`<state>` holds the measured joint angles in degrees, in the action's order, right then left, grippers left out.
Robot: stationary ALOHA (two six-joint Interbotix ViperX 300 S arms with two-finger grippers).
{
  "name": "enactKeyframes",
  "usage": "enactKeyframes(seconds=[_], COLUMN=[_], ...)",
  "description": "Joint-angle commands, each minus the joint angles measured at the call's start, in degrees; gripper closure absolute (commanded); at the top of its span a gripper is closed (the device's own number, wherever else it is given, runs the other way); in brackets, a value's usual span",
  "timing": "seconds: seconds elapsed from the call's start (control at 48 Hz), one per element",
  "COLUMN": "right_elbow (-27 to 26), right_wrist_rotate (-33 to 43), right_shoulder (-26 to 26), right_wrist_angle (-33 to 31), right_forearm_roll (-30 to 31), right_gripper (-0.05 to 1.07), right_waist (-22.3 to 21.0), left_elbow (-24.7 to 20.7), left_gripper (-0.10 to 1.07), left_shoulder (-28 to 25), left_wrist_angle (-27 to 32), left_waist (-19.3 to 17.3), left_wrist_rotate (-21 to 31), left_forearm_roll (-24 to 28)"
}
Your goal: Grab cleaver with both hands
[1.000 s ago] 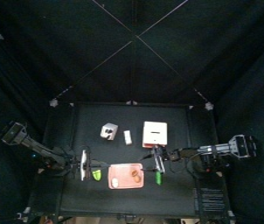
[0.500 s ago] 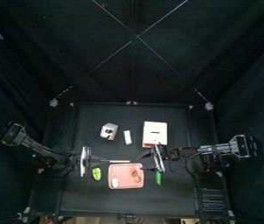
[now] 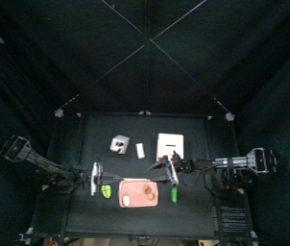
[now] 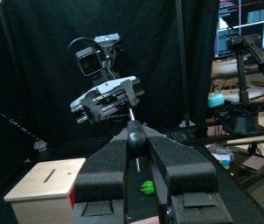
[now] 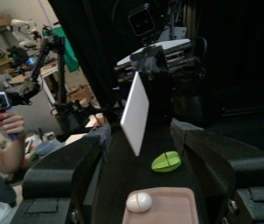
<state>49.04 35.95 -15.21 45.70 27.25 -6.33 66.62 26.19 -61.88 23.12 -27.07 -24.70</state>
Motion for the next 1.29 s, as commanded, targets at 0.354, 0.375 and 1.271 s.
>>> enactKeyframes(seconds=[0.354, 0.375, 1.271], right_elbow=[-3.43, -3.52, -3.52], right_wrist_rotate=[0.0, 0.0, 0.18], right_shoulder=[2.29, 2.37, 3.69], right_wrist_angle=[0.53, 0.53, 0.53], right_forearm_roll=[-0.09, -0.09, -3.6], right_gripper=[0.12, 0.12, 0.16], right_waist=[-0.26, -0.26, -0.88], left_elbow=[-4.31, -4.39, -4.75], left_gripper=[0.52, 0.52, 0.52], left_shoulder=[-2.37, -2.46, -3.43], left_wrist_angle=[-1.23, -1.32, -4.13], left_waist=[-0.26, -0.26, -0.97], left_wrist_rotate=[0.7, 0.79, 7.47], left_forearm_roll=[-6.24, -6.15, -10.63])
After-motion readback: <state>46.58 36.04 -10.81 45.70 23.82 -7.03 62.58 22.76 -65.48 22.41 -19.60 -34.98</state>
